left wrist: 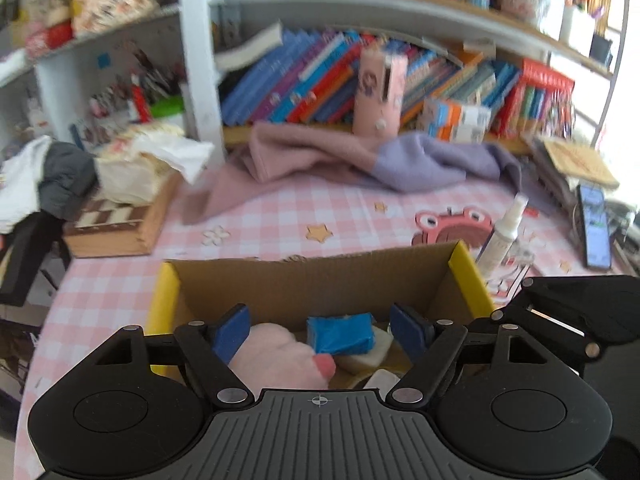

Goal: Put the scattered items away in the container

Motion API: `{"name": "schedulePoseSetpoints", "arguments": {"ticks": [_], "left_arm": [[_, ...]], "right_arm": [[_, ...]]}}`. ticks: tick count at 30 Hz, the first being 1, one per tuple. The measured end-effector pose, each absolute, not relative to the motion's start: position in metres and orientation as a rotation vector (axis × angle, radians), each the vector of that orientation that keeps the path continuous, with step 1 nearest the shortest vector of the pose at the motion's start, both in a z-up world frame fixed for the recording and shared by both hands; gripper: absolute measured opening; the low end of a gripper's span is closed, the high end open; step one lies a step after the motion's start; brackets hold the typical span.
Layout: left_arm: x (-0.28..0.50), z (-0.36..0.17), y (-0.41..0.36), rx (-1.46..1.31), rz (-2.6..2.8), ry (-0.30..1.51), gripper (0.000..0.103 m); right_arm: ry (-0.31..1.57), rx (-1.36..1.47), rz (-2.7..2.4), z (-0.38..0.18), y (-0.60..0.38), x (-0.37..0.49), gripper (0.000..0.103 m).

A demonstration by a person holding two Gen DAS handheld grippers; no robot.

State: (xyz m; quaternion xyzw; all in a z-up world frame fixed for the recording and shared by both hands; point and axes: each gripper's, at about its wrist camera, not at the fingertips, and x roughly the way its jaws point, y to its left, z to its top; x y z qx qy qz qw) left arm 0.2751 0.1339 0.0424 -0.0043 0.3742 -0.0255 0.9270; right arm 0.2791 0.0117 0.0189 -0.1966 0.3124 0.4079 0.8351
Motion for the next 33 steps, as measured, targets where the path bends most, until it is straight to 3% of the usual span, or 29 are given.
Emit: {"name": "schedulePoseSetpoints", "arguments": {"ticks": [15, 26, 33], "left_arm": [[0.148, 0.089, 0.139, -0.075, 0.069, 0.564, 0.086], [0.077, 0.076, 0.115, -0.093, 0.119, 0.543, 0.087], [0.042, 0.064, 0.096, -0.079, 0.133, 0.551, 0.088]], "right_arm": [[0.449, -0.229, 0.730, 0.073, -0.053, 0.212, 0.057], [0.430, -0.217, 0.609, 0.070, -0.086, 0.137, 0.059], [0.434, -0.249, 0.540, 0.057, -0.097, 0.091, 0.067]]}}
